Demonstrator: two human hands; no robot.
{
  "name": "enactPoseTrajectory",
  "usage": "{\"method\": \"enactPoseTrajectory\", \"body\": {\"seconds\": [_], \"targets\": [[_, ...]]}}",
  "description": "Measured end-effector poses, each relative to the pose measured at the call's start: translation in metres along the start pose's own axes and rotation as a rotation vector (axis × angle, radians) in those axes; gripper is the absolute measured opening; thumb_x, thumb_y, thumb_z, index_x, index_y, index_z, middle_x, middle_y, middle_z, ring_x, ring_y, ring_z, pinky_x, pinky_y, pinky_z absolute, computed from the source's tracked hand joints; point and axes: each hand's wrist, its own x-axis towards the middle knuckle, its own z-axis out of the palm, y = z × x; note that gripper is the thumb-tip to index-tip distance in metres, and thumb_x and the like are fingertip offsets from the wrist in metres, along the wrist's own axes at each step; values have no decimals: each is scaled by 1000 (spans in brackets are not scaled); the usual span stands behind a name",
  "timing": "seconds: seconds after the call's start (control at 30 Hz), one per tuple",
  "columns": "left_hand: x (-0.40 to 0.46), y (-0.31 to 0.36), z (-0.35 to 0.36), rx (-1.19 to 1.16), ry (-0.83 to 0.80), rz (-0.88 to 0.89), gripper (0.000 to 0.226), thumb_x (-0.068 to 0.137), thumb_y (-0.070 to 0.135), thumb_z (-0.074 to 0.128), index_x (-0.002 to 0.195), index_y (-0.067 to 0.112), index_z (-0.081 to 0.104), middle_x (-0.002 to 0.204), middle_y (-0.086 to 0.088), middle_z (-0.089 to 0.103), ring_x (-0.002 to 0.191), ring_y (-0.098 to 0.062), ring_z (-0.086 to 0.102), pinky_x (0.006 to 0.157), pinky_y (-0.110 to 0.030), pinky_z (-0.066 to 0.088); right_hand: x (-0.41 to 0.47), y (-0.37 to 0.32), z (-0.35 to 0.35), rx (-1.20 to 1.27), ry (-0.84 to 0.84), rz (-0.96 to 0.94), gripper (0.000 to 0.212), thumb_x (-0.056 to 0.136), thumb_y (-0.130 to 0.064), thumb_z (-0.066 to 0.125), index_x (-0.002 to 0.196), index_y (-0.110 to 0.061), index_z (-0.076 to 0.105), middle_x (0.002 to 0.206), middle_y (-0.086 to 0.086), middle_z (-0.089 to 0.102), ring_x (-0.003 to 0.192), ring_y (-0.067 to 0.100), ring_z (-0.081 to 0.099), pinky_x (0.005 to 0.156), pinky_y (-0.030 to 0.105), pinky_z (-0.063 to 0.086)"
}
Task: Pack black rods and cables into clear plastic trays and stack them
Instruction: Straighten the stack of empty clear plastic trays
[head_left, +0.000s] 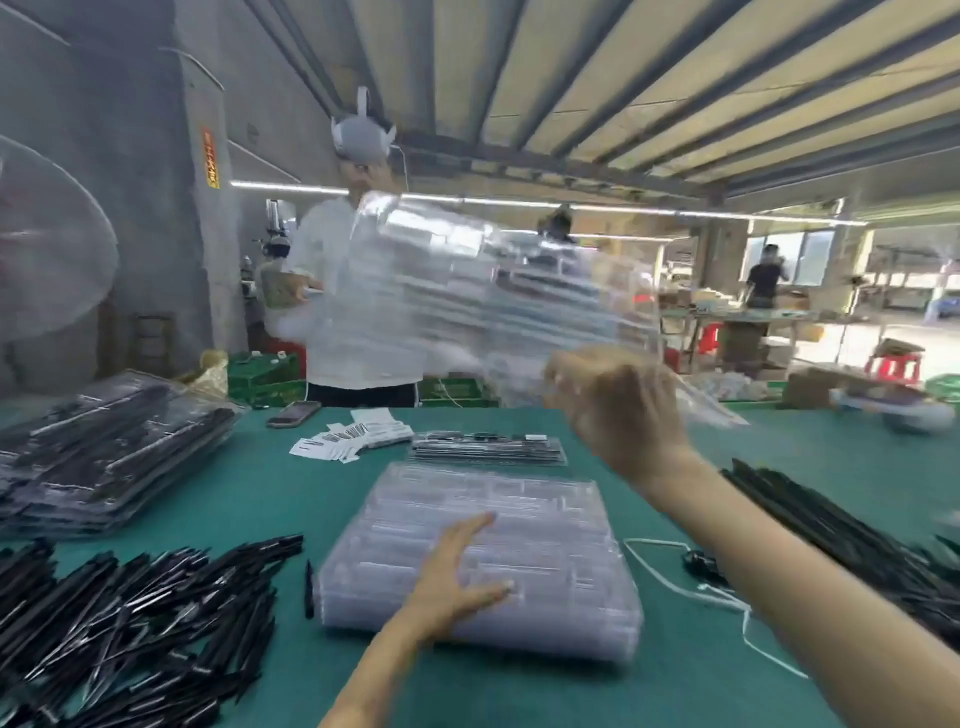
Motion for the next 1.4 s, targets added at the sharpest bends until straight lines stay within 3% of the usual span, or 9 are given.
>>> {"method": "enactPoseTrajectory", "body": {"seconds": [0.13, 0.2, 0.3, 0.4, 0.6, 0.77, 1.07, 1.17, 1.4], "targets": [[-83, 37, 14, -708, 24, -118, 50, 52, 45, 85, 95, 22, 74, 111, -1, 67, 98, -11, 65, 84, -24, 51, -144, -70, 8, 134, -399, -133, 40, 42, -17, 88, 77, -23, 69, 66, -7, 60, 51, 16, 58, 38, 22, 38], [-126, 42, 28, -913, 34, -236, 47, 59, 24, 83, 99, 9, 63, 90, -4, 73, 84, -17, 70, 74, -32, 57, -175, -84, 9, 340, -484, -129, 40, 55, -18, 84, 89, -24, 65, 80, -5, 61, 64, 16, 62, 50, 24, 47], [-177, 45, 30, -1014, 161, -304, 44, 73, 7, 66, 113, 10, 49, 93, -7, 73, 84, -23, 71, 68, -30, 57, -196, -92, -6, 610, -700, -93, 21, 90, -31, 62, 108, -22, 67, 102, -4, 60, 95, 12, 57, 82, 23, 45], [-205, 54, 25, -982, 130, -291, 46, 75, 10, 72, 114, 8, 47, 100, -11, 72, 90, -29, 70, 75, -34, 57, -192, -96, -23, 641, -707, -90, 22, 92, -38, 58, 101, -24, 74, 95, -5, 63, 90, 9, 53, 77, 27, 42], [-233, 80, 20, -839, 142, -183, 96, 44, 75, 78, 105, 7, 49, 99, -11, 73, 92, -30, 71, 75, -31, 56, -164, -108, -52, 907, -969, -6, 22, 86, -28, 70, 86, -7, 75, 71, 5, 64, 58, 2, 52, 59, 21, 41], [-251, 89, 20, -824, 180, -155, 102, 46, 77, 75, 112, 5, 47, 97, -7, 74, 88, -29, 71, 74, -28, 56, -162, -122, -66, 893, -961, -52, 29, 87, -34, 67, 80, -7, 73, 67, 13, 67, 56, 7, 49, 56, 35, 41], [-274, 105, 13, -693, 153, -191, 66, 90, 48, 40, 119, -11, 47, 104, -15, 71, 87, -33, 70, 87, -32, 54, -163, -130, -91, 1130, -1052, 24, 22, 88, -24, 69, 76, -7, 73, 61, -3, 65, 55, 8, 59, 58, 19, 48], [-282, 109, 17, -715, 137, -221, 66, 87, 53, 38, 120, -2, 51, 106, -10, 71, 91, -36, 70, 92, -32, 52, -166, -132, -92, 1214, -1136, 111, 19, 88, -20, 68, 78, -5, 73, 61, -2, 63, 56, 9, 56, 59, 19, 47], [-300, 113, 23, -824, 170, -193, 107, 59, 79, 65, 116, -11, 51, 102, -16, 71, 92, -36, 69, 94, -40, 51, -180, -139, -93, 1335, -1293, 282, 13, 86, -16, 69, 77, -8, 73, 58, -2, 59, 53, 8, 47, 55, 16, 40]]}}
